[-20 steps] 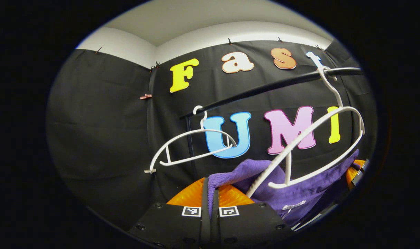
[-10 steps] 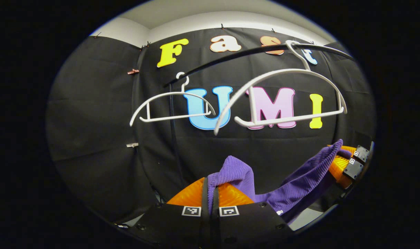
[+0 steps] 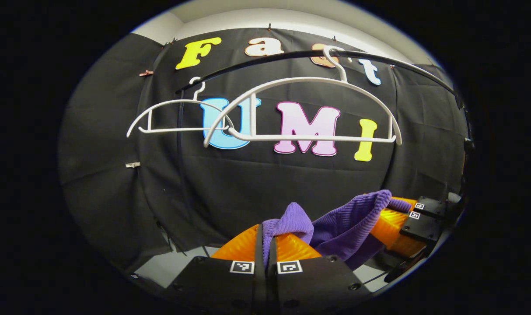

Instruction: Grasp the clothes on the hanger with both hands and then place them into the laundry hamper below.

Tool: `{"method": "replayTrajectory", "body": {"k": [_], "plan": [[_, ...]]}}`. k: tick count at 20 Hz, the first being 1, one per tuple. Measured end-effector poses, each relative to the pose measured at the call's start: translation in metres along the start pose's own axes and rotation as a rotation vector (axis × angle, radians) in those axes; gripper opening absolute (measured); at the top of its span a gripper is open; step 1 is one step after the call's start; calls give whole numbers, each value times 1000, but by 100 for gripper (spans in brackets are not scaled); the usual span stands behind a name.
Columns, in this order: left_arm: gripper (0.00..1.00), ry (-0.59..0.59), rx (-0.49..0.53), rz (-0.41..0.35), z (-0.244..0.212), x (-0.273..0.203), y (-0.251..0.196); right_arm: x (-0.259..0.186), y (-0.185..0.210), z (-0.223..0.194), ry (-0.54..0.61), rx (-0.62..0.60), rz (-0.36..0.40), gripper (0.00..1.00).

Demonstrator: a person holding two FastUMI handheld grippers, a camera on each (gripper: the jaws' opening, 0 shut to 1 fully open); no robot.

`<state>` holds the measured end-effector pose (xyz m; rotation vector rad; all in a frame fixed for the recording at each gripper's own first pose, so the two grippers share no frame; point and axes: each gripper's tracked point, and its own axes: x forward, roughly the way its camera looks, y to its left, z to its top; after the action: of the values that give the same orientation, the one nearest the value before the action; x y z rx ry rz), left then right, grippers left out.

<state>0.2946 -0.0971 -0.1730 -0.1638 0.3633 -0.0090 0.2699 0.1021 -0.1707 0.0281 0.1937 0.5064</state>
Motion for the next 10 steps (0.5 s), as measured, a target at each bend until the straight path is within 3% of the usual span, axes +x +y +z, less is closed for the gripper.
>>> {"method": "replayTrajectory", "body": {"k": [10], "plan": [[5,299,-101,-79,-135,35,-12,-5,-18,-145,342,122,-13,5]]}}
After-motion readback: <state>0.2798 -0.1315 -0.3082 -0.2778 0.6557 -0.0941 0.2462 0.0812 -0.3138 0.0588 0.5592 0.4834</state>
